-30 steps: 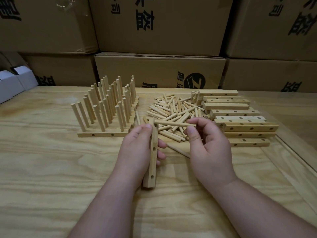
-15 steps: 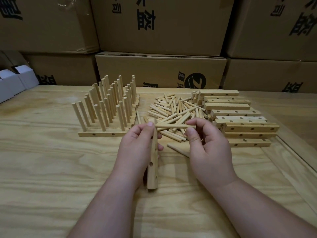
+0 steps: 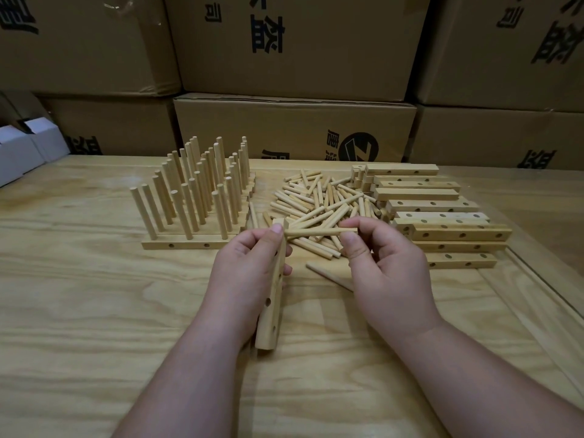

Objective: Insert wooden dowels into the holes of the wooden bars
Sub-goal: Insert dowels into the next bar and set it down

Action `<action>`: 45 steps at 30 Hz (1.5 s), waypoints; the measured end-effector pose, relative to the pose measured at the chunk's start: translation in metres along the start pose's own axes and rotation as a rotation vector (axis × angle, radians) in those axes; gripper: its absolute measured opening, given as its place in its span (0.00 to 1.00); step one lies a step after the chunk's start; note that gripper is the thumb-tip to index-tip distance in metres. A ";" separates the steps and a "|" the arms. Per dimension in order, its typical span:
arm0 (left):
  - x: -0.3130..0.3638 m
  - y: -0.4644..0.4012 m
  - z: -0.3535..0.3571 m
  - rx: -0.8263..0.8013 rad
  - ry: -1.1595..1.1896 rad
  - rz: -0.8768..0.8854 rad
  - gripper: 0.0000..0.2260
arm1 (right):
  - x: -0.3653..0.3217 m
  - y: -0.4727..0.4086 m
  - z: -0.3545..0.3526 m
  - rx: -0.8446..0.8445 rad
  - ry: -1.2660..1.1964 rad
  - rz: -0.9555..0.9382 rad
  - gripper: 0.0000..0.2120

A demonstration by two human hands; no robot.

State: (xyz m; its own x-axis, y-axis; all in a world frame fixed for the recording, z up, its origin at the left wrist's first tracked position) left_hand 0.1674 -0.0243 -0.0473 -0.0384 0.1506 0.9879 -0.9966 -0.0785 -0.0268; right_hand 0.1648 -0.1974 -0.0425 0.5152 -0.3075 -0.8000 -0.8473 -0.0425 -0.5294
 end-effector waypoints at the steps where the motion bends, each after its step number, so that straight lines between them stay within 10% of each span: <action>1: 0.000 0.000 -0.001 0.000 0.006 -0.004 0.11 | -0.001 0.000 0.000 -0.001 0.007 -0.003 0.07; 19: -0.002 0.005 0.013 -0.195 -0.169 0.045 0.10 | -0.005 0.005 0.010 -0.017 0.196 -0.122 0.10; 28: -0.001 0.004 0.010 -0.161 -0.029 -0.006 0.12 | -0.004 0.001 0.004 0.038 -0.233 0.173 0.06; 45: 0.002 0.004 0.006 -0.123 -0.056 -0.003 0.11 | -0.010 0.000 0.004 -0.116 -0.204 0.247 0.03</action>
State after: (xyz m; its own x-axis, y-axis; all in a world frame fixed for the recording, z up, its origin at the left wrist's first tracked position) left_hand 0.1633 -0.0308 -0.0448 -0.0347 0.0955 0.9948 -0.9983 0.0441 -0.0390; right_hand 0.1597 -0.1910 -0.0357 0.2979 -0.1259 -0.9463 -0.9527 -0.1015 -0.2864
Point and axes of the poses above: each hand's wrist, its own y-axis away from the middle knuckle, its own z-axis out of the palm, x = y × z, the point moved 1 cm from there along -y, towards the middle knuckle, and after that the axes turned 8 degrees about -x, right-handed, at the moved point
